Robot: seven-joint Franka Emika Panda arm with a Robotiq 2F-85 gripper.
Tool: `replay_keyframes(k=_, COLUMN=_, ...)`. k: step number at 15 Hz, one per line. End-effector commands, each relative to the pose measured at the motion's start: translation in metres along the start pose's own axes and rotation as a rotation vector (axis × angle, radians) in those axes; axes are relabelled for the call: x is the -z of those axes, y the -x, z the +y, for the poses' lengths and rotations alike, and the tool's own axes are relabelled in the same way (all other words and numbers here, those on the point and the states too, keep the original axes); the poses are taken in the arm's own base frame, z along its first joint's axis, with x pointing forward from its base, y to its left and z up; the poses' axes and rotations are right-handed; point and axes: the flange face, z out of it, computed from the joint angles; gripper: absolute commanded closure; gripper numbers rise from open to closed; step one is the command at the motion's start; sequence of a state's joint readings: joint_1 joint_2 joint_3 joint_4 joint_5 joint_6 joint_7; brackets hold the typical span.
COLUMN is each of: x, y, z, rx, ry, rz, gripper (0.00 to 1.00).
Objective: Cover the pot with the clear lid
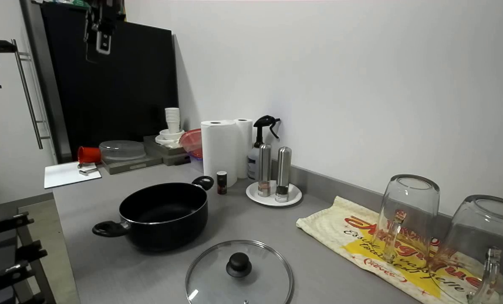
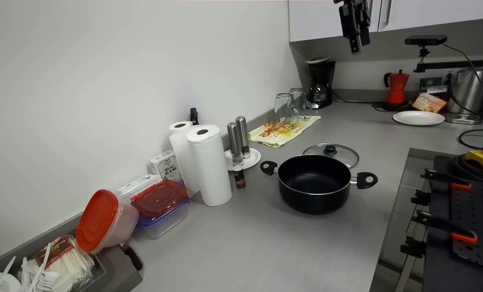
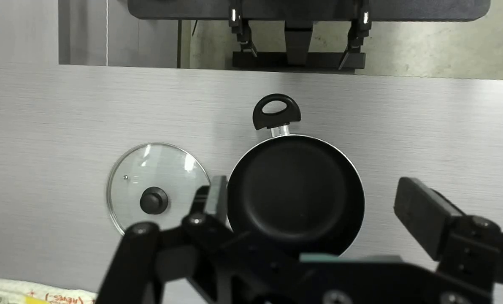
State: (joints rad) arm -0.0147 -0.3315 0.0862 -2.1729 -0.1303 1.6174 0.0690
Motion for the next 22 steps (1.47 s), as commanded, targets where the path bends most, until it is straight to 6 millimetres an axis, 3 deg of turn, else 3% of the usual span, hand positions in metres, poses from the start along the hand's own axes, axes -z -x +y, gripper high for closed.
replay_keyframes(k=1, x=0.001, y=0.0, z=0.0, rx=0.0, ry=0.0, rz=-0.001, gripper=0.0)
replay_keyframes(k=7, x=0.001, y=0.0, z=0.0, rx=0.0, ry=0.0, rz=-0.001, gripper=0.0)
replay_keyframes(k=9, x=-0.002, y=-0.003, z=0.019, rx=-0.038, ry=-0.012, rz=0.004, gripper=0.0)
replay_keyframes(k=13, x=-0.021, y=-0.004, z=0.084, rx=-0.121, ry=-0.104, rz=-0.02, gripper=0.0)
replay_keyframes(k=18, x=-0.075, y=-0.021, z=0.177, rx=-0.242, ry=-0.203, rz=-0.046, gripper=0.0)
replay_keyframes(k=20, x=-0.106, y=-0.038, z=0.195, rx=-0.252, ry=-0.247, rz=-0.064, gripper=0.0)
replay_keyframes(k=22, x=-0.137, y=-0.058, z=0.196, rx=-0.243, ry=-0.293, rz=-0.09, gripper=0.0)
